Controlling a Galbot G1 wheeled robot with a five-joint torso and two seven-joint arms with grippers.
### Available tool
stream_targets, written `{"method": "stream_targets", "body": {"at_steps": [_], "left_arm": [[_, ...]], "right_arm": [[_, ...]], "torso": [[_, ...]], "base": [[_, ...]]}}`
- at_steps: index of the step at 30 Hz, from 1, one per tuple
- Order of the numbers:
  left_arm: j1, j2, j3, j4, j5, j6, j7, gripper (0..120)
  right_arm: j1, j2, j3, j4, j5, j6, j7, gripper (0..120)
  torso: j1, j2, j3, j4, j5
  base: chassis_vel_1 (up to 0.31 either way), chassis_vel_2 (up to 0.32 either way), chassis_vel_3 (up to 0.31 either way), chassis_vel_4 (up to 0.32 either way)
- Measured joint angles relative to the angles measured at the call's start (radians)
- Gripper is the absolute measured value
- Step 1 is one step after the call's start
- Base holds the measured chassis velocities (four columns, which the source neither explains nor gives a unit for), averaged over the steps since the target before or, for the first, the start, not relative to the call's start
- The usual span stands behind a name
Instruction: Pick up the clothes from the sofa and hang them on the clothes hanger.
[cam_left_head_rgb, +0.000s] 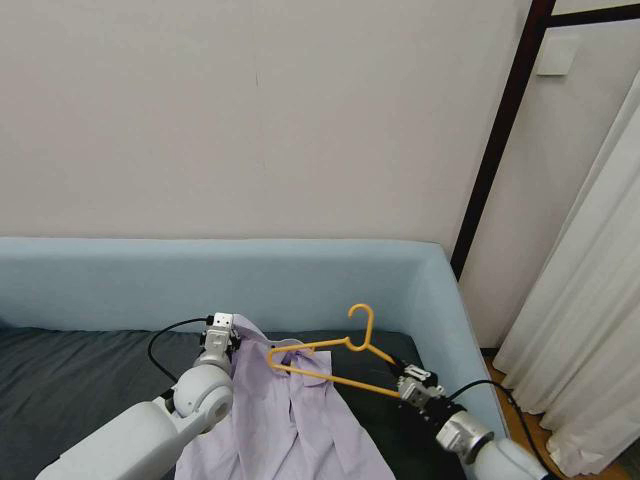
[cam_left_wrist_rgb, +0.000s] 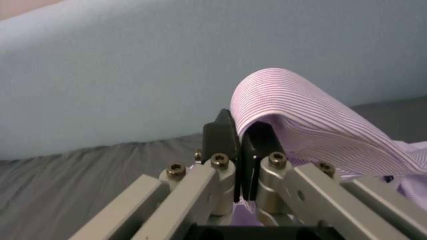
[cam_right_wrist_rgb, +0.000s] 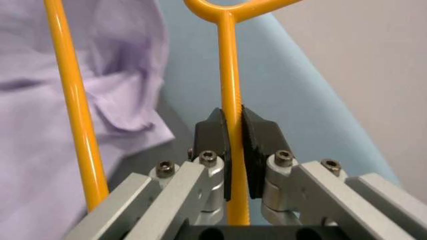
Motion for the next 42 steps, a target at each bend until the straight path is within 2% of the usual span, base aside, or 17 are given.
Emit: {"method": "stream_targets", "body": {"at_steps": [4, 7, 8, 10, 12, 19, 24, 26, 30, 34, 42], "left_arm": [[-0.009, 0.009, 0.011, -0.015, -0.014, 0.009, -0.010, 0], [-0.002, 0.028, 0.011, -0.048, -0.038, 0.020, -0.025, 0], [-0.002, 0.028, 0.011, -0.048, -0.038, 0.020, -0.025, 0], [0.008, 0.037, 0.002, -0.060, -0.042, 0.020, -0.026, 0], [0.011, 0.041, -0.003, -0.067, -0.046, 0.020, -0.028, 0], [0.015, 0.030, -0.008, -0.075, -0.053, 0.020, -0.036, 0], [0.011, 0.003, 0.006, -0.055, -0.061, 0.019, -0.045, 0], [-0.006, -0.028, 0.019, -0.033, -0.069, 0.019, -0.063, 0], [-0.027, -0.066, 0.026, -0.002, -0.096, 0.019, -0.095, 0], [-0.055, -0.110, 0.040, 0.020, -0.121, 0.020, -0.131, 0], [-0.076, -0.124, 0.044, 0.001, -0.140, 0.021, -0.146, 0]], "right_arm": [[0.016, 0.043, -0.035, -0.019, -0.004, -0.025, 0.019, 5], [0.067, 0.141, -0.101, -0.088, 0.034, -0.104, 0.061, 5], [0.067, 0.141, -0.101, -0.088, 0.034, -0.104, 0.061, 5], [0.092, 0.203, -0.122, -0.143, 0.040, -0.137, 0.083, 5], [0.107, 0.233, -0.132, -0.177, 0.042, -0.157, 0.106, 5], [0.152, 0.295, -0.139, -0.226, -0.009, -0.212, 0.152, 5], [0.202, 0.324, -0.159, -0.256, -0.033, -0.260, 0.204, 5], [0.233, 0.346, -0.180, -0.267, -0.039, -0.281, 0.245, 5], [0.243, 0.367, -0.192, -0.275, -0.093, -0.281, 0.273, 5], [0.241, 0.393, -0.201, -0.291, -0.251, -0.240, 0.278, 5], [0.276, 0.439, -0.229, -0.344, -0.293, -0.228, 0.278, 5]], "torso": [[0.000, 0.000, 0.000, 0.0002, 0.0001], [0.000, 0.000, 0.000, 0.0006, 0.0002], [0.000, 0.000, 0.000, 0.0006, 0.0002], [0.000, 0.000, 0.000, 0.0006, 0.0001], [0.000, 0.000, 0.000, 0.0005, 0.0000], [0.000, 0.000, 0.000, 0.0003, 0.0001], [0.000, 0.000, 0.000, 0.0004, 0.0000], [0.000, 0.000, 0.000, 0.0004, 0.0002], [0.000, 0.000, 0.000, 0.0004, 0.0002], [0.000, 0.000, 0.000, 0.0002, 0.0003], [0.000, 0.000, 0.000, 0.0003, 0.0003]], "base": [[0.000, 0.000, 0.000, 0.000], [0.000, 0.000, 0.000, 0.000], [0.000, 0.000, 0.000, 0.000], [0.000, 0.000, 0.000, 0.000], [0.000, 0.000, 0.000, 0.000], [0.000, 0.000, 0.000, 0.000], [0.000, 0.000, 0.000, 0.000], [0.000, 0.000, 0.000, 0.000], [0.000, 0.000, 0.000, 0.000], [0.000, 0.000, 0.000, 0.000], [0.000, 0.000, 0.000, 0.000]]}}
